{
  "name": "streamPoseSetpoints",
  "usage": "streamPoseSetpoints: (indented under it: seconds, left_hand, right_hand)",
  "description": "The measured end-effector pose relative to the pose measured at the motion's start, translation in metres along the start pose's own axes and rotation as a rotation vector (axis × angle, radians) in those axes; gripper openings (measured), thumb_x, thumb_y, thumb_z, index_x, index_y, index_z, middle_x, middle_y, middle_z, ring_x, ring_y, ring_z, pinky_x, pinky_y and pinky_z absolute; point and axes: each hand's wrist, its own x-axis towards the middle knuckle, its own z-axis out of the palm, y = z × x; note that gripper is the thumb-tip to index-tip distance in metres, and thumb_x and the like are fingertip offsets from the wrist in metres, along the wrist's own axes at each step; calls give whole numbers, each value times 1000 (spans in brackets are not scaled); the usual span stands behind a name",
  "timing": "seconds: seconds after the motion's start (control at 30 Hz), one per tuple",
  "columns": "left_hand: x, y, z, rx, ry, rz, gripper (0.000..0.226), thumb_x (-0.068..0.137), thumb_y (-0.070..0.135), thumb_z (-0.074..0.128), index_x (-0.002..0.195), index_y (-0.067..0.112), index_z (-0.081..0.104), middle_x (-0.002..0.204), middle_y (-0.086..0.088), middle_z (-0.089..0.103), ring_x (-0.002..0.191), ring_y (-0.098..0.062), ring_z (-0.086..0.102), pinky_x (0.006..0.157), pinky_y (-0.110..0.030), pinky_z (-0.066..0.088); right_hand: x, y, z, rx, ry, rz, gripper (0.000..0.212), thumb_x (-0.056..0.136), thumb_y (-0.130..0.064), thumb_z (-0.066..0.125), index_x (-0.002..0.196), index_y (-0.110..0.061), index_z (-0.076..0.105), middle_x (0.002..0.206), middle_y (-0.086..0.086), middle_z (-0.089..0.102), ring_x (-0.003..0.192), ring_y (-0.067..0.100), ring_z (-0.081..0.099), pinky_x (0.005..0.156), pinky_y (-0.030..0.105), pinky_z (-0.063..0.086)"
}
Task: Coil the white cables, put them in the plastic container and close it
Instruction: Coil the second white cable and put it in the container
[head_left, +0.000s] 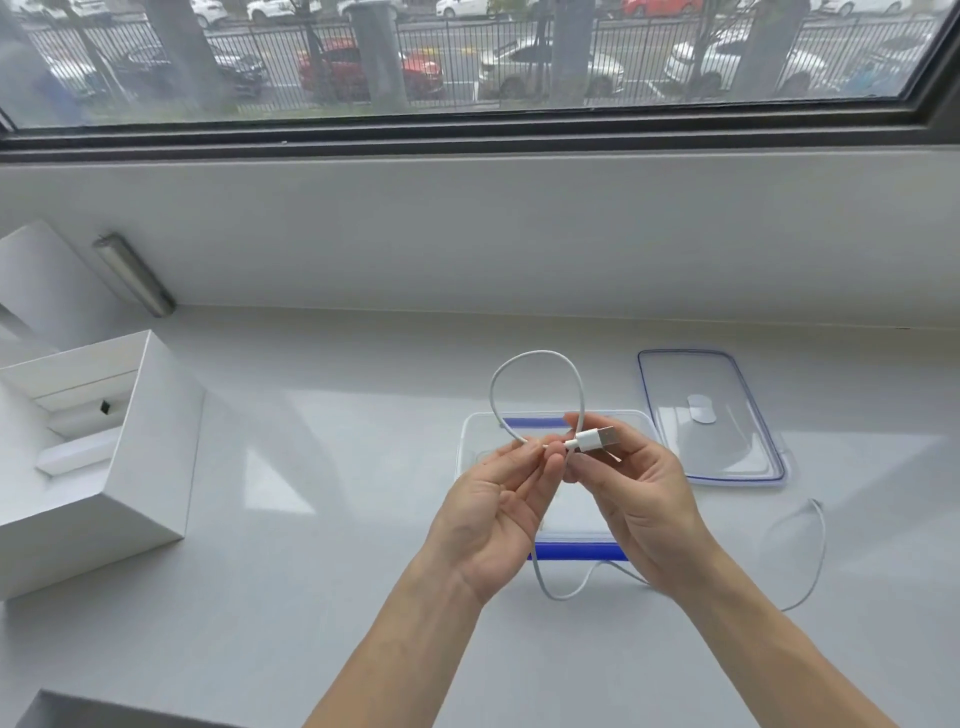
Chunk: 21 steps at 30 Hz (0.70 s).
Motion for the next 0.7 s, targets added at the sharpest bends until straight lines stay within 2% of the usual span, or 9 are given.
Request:
streamPoseSetpoints:
  seconds: [0.13,0.23,0.3,0.33,0.43,0.5,0.6,0.7]
  left_hand:
    - [7,-4,5,57,-11,19,10,77,-7,59,83,-9,66,82,-20,70,69,-22,71,67,-23,60]
    - [9,-11,10,162,-8,37,6,82,-6,59,83,-3,64,81,-16,70,66,-17,69,61,-20,58]
    - [10,-16,11,337,39,88,4,85,2,62,83,5,61,79,-9,68,64,-13,64,56,-20,53]
    - [10,-20,12,476,65,127,3,85,9,64,84,8,62,81,-6,67,67,-13,62,59,-21,50]
    - [11,-30,5,888,34,183,21,85,31,66,101,17,65,90,0,71,88,-13,65,79,-27,47]
    - [10,-38,-1,1056,-77,78,22,88,36,61,105,23,62,85,2,73,92,-8,67,89,-27,43]
    - [7,-46,-18,1175,-223,-72,15,87,37,57,87,24,63,80,2,70,91,-10,65,98,-31,35]
    - [4,-45,-36,1188,-325,-148,18,91,30,55,76,22,61,84,0,69,89,-10,61,104,-35,32]
  right_hand:
    - [1,-2,-6,23,-10,13,32,62,-18,77,92,-8,73,86,5,73,84,17,68,77,21,52]
    - [4,0,-10,27,49,7,45,57,-39,85,89,-9,75,86,5,72,78,18,64,73,22,52]
    - [5,-2,-12,28,73,3,50,56,-49,83,89,-12,75,83,3,71,76,15,63,72,22,52]
    - [5,-4,-12,22,79,-1,50,58,-50,81,90,-13,74,82,2,71,76,14,64,71,22,52]
    - [6,-14,-11,38,112,-32,44,67,-42,68,96,-8,66,75,2,69,72,12,63,66,21,52]
    - [9,-21,-13,29,144,-46,40,72,-39,62,97,-9,62,71,-1,68,73,11,63,67,20,50]
    - [15,-32,-20,57,178,-50,22,88,-27,49,98,-10,59,66,-3,67,72,11,66,70,22,53]
    - [19,-45,-28,101,192,-49,21,97,-17,39,97,-9,58,60,-1,66,70,14,69,72,26,57]
